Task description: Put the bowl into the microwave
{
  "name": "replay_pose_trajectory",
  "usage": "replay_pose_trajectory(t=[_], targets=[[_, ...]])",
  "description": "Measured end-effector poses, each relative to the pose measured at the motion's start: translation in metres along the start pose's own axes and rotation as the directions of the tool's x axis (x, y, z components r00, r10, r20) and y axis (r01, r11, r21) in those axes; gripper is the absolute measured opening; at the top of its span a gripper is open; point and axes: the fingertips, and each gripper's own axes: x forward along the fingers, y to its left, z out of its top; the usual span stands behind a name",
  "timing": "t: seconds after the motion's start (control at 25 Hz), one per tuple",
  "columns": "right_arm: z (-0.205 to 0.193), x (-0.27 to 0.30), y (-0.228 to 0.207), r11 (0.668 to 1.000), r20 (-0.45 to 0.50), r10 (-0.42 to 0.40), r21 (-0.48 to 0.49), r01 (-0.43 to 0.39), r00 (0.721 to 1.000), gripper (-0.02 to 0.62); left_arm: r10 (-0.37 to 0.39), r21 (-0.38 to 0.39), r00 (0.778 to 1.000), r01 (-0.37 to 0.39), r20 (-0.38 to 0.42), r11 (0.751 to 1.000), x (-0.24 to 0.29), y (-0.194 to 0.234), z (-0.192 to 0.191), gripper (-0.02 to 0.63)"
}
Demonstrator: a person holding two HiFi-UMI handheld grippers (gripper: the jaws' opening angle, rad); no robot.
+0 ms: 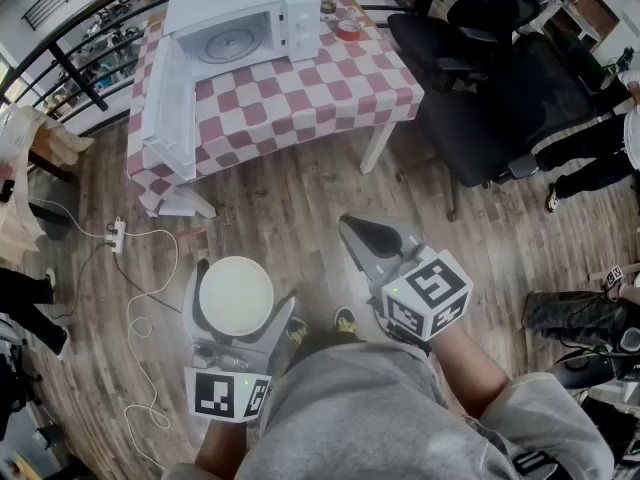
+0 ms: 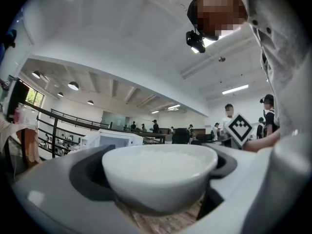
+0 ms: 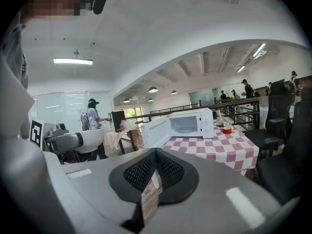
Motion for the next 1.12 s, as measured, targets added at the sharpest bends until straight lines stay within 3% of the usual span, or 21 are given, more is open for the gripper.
replay_pose_trajectory(t=[0.32, 0.64, 0.76, 1.12], targets=[[-0.002, 0.005, 0.023, 1.0, -0.001, 0.009, 0.007, -0.009, 1.0, -0.003, 0.028, -0.007, 0.999, -0.028, 0.017, 1.0, -0.017, 0.014, 0.009, 0.541], [-0.002, 0.012, 0.04, 0.993, 0.035, 0.014, 0.118, -0.018, 0.999, -0.003, 0.017, 0.041, 0.999, -0.018, 0.029, 0.999, -0.032, 0.027, 0.018, 0.541], [-0.001, 0.017, 0.049, 0.988, 0.037, 0.021, 0.154, -0.026, 0.999, -0.003, 0.007, 0.02, 1.0, -0.008, 0.028, 1.0, -0.037, 0.037, 0.015, 0.541], [-0.009, 0.027, 0.086, 0.995, 0.012, 0.011, 0.102, -0.013, 1.0, -0.003, -0.001, -0.016, 0.999, 0.001, 0.032, 1.0, -0.058, 0.066, 0.008, 0.541]])
